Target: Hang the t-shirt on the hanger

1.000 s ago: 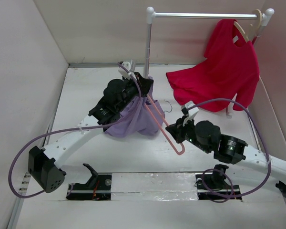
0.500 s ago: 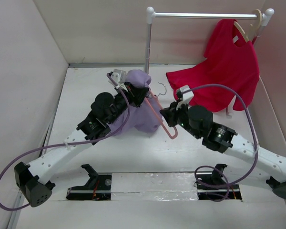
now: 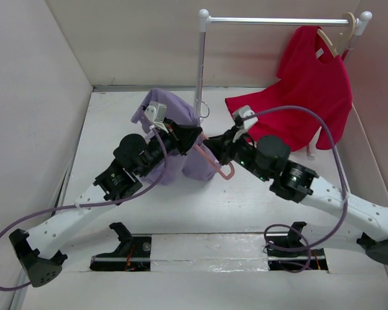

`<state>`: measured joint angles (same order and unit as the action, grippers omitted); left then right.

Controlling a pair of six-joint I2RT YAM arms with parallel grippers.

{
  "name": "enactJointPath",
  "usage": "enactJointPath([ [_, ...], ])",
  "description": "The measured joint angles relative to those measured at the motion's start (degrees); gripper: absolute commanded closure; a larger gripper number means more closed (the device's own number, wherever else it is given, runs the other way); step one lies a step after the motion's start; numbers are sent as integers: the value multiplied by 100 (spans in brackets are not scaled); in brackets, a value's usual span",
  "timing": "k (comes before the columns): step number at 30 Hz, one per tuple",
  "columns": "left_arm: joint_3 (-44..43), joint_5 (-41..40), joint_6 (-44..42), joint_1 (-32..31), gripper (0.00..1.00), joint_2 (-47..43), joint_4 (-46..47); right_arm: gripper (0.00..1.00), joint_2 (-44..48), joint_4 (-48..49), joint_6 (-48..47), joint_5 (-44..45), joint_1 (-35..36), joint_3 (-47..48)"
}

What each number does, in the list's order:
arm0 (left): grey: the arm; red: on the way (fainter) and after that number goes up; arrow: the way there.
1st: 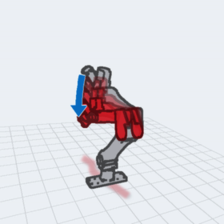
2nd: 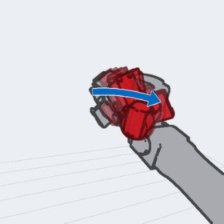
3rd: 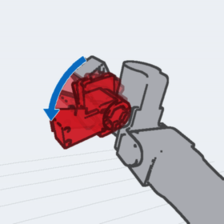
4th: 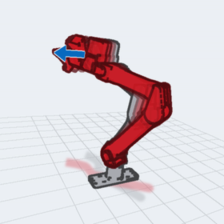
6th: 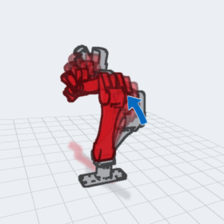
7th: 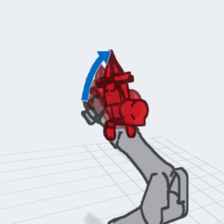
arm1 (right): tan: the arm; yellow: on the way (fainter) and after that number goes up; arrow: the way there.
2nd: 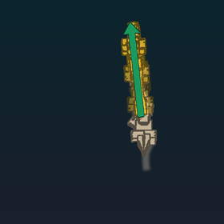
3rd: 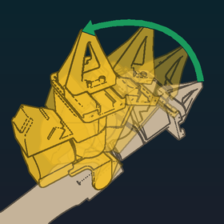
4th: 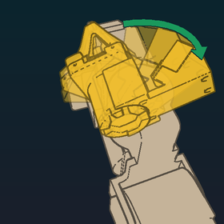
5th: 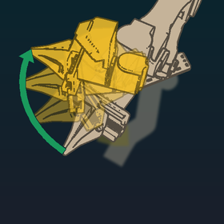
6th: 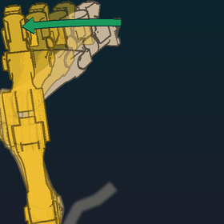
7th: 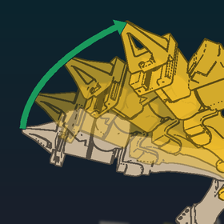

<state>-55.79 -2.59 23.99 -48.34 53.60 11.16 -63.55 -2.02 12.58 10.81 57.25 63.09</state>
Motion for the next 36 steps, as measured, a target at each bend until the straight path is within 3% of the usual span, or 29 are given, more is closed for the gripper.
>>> enactJointPath([
  [5,-22,92,44,-72,100,-330,55,100,800,649,-17,271,273,-562],
  [10,-177,219,9,-116,100,-114,-74,100,-31,1438,-11,-7,188,-457],
  [14,-177,-256,-87,-448,100,107,-415,100,-352,1694,-13,-140,157,-728],
  [21,-323,-1416,-190,-1534,100,79,-319,100,203,2520,-7,68,170,-1333],
  [24,-393,-1862,-214,-1958,87,31,-297,100,400,3067,9,299,227,-1593],
  [25,-391,-1947,-214,-2052,78,0,-350,100,442,3259,9,391,245,-1681],
  [28,-221,-2072,-129,-2199,67,-175,-350,100,498,3604,9,575,267,-1836],
  [33,48,-2365,20,-2234,67,-535,-369,100,535,3764,0,804,278,-1996],
  [36,98,-2688,98,-2243,77,-654,-254,100,573,3766,-17,876,284,-2061],
])
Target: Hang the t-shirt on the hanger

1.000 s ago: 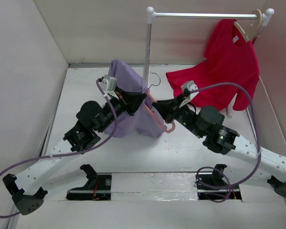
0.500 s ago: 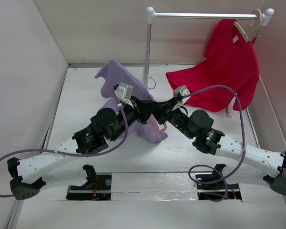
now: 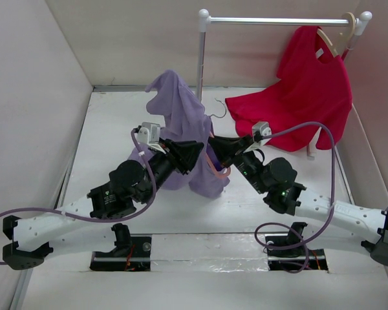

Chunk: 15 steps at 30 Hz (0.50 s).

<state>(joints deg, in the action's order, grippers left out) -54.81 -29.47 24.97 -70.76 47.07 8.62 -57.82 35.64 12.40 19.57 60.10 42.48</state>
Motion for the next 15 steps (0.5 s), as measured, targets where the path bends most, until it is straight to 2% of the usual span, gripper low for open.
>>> enactJointPath([
  [1,0,-199,57,-2,79,-7,52,100,15,0,-2,13,2,-24],
  [3,0,-603,181,-2,79,9,157,100,39,0,-2,26,2,-50],
  [4,0,-835,256,-2,74,39,212,100,63,0,-2,33,2,-79],
  [8,-225,-1427,385,-2,66,382,271,100,122,-2,0,39,4,-153],
  [15,-549,-1792,354,81,52,822,612,100,166,-9,22,37,42,-264],
])
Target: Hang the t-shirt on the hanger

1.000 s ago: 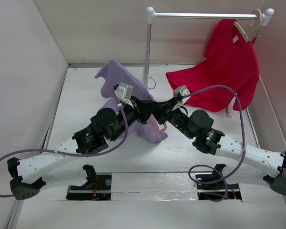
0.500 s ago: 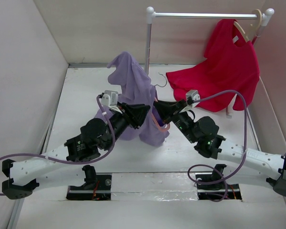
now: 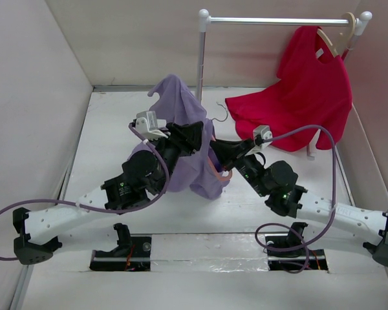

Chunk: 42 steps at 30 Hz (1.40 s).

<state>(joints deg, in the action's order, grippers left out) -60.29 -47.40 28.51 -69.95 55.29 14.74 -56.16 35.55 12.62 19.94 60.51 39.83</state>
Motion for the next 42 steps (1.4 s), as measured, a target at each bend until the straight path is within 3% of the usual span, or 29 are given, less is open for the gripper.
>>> enactJointPath([
  [3,-229,15,55,273,49,133,-20,100,61,-7,-2,24,57,-31],
  [7,-577,24,179,549,34,354,-170,100,166,-37,-11,44,116,-31],
  [10,-710,168,245,680,34,511,-273,100,223,-48,-22,44,129,-31],
  [19,-1080,577,363,756,52,1204,-610,100,225,-127,-87,72,225,-28],
  [32,-754,636,673,807,46,1097,-234,100,-63,-144,-413,302,225,291],
  [37,-483,514,758,835,63,1032,66,100,-310,-120,-485,363,251,341],
  [42,-256,431,743,837,73,903,210,100,-358,-83,-540,391,308,354],
])
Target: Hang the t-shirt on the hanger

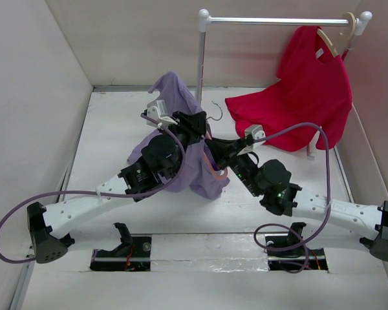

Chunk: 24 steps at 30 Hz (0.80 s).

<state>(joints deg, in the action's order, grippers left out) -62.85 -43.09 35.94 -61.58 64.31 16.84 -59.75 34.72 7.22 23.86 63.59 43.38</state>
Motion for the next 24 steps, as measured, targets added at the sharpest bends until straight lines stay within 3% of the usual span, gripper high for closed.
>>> enactJointPath([
  [2,118,-17,-20,-2,88,-59,114,100,0,11,-26,42,50,20],
  [5,205,-9,15,-11,100,-129,273,100,-31,9,-63,83,101,33],
  [16,863,116,-118,-46,100,-850,457,100,0,-155,118,-120,321,28],
  [24,990,216,-111,-31,100,-890,516,100,26,-262,162,-138,326,-4],
])
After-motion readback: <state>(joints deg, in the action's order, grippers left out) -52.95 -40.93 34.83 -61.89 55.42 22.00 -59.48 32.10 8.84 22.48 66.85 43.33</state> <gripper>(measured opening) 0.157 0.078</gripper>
